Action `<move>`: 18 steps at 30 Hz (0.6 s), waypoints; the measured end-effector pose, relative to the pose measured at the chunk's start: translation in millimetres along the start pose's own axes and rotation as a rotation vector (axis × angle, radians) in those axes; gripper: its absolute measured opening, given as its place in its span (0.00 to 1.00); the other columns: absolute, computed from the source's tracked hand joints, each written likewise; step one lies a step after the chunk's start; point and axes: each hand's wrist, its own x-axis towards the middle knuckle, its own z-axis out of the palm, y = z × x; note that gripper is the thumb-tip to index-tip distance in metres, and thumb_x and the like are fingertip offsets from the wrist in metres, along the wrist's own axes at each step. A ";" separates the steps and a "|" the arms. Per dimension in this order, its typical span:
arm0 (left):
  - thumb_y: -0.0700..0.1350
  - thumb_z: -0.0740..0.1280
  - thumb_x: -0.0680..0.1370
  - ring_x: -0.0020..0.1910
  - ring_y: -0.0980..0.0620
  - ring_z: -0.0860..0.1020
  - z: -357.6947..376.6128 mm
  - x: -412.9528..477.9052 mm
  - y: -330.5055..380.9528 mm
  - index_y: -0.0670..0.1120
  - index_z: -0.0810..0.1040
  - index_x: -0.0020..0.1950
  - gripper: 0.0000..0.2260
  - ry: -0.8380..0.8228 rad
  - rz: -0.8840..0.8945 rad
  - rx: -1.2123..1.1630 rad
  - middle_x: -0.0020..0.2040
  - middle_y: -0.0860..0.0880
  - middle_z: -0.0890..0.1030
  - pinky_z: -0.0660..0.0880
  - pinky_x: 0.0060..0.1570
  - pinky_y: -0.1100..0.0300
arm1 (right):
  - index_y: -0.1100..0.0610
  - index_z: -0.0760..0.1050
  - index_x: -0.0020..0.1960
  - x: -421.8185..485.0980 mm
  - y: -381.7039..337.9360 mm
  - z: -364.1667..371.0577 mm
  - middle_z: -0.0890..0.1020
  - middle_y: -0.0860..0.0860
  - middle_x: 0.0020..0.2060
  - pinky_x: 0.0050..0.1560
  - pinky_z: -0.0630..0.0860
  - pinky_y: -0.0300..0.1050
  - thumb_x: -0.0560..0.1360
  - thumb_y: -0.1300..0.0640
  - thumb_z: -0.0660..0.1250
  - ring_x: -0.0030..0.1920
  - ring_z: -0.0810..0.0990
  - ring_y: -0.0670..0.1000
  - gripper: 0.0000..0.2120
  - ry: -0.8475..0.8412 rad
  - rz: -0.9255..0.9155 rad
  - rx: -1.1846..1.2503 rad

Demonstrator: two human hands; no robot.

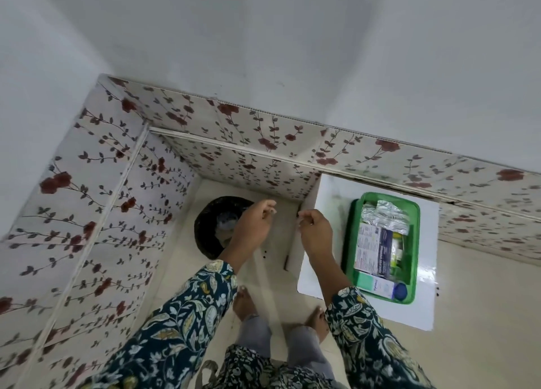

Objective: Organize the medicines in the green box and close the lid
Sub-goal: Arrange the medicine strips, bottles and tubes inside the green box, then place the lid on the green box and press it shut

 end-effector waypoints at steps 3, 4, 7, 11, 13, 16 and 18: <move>0.40 0.57 0.80 0.54 0.48 0.79 0.4 3.4 10.2 0.44 0.74 0.63 0.13 -0.052 0.025 -0.005 0.57 0.47 0.81 0.74 0.53 0.56 | 0.60 0.77 0.51 -1.2 -3.2 -2.5 0.79 0.55 0.41 0.39 0.71 0.43 0.74 0.68 0.56 0.40 0.76 0.54 0.13 0.045 0.034 0.059; 0.40 0.57 0.80 0.54 0.47 0.80 3.3 3.4 15.1 0.44 0.75 0.62 0.13 -0.066 0.029 -0.020 0.57 0.46 0.81 0.75 0.55 0.54 | 0.58 0.77 0.49 -1.1 -2.1 -5.3 0.79 0.55 0.41 0.39 0.70 0.43 0.74 0.67 0.56 0.39 0.76 0.55 0.13 0.051 0.036 0.072; 0.40 0.57 0.80 0.56 0.46 0.79 18.9 0.9 31.4 0.43 0.74 0.63 0.13 -0.111 0.035 -0.032 0.57 0.44 0.81 0.74 0.55 0.55 | 0.55 0.74 0.45 0.3 3.7 -22.4 0.80 0.55 0.41 0.39 0.72 0.45 0.74 0.67 0.56 0.40 0.78 0.56 0.11 0.072 0.053 0.101; 0.40 0.56 0.81 0.51 0.50 0.77 49.2 -4.3 53.2 0.41 0.72 0.64 0.14 -0.194 0.018 -0.007 0.56 0.46 0.79 0.70 0.41 0.64 | 0.58 0.74 0.47 3.9 17.1 -56.9 0.77 0.52 0.34 0.35 0.73 0.39 0.75 0.68 0.54 0.36 0.76 0.53 0.12 0.118 0.083 0.150; 0.41 0.57 0.81 0.50 0.47 0.78 71.1 -6.5 61.7 0.41 0.72 0.64 0.13 -0.217 0.004 0.015 0.58 0.43 0.80 0.72 0.44 0.61 | 0.60 0.76 0.49 7.4 29.0 -78.1 0.78 0.52 0.35 0.38 0.74 0.43 0.75 0.69 0.54 0.37 0.77 0.53 0.13 0.138 0.086 0.151; 0.40 0.57 0.80 0.57 0.40 0.78 105.5 -11.7 68.2 0.40 0.73 0.62 0.13 -0.253 -0.032 0.041 0.60 0.39 0.79 0.75 0.52 0.53 | 0.62 0.77 0.53 11.5 44.5 -107.8 0.81 0.59 0.43 0.43 0.78 0.50 0.74 0.67 0.55 0.42 0.80 0.60 0.13 0.140 0.106 0.104; 0.41 0.58 0.80 0.56 0.40 0.77 123.5 -16.0 74.8 0.39 0.73 0.61 0.12 -0.258 -0.031 0.085 0.59 0.38 0.79 0.72 0.48 0.55 | 0.63 0.77 0.53 13.9 55.2 -125.6 0.80 0.60 0.43 0.45 0.78 0.51 0.74 0.69 0.55 0.44 0.80 0.60 0.14 0.127 0.113 0.118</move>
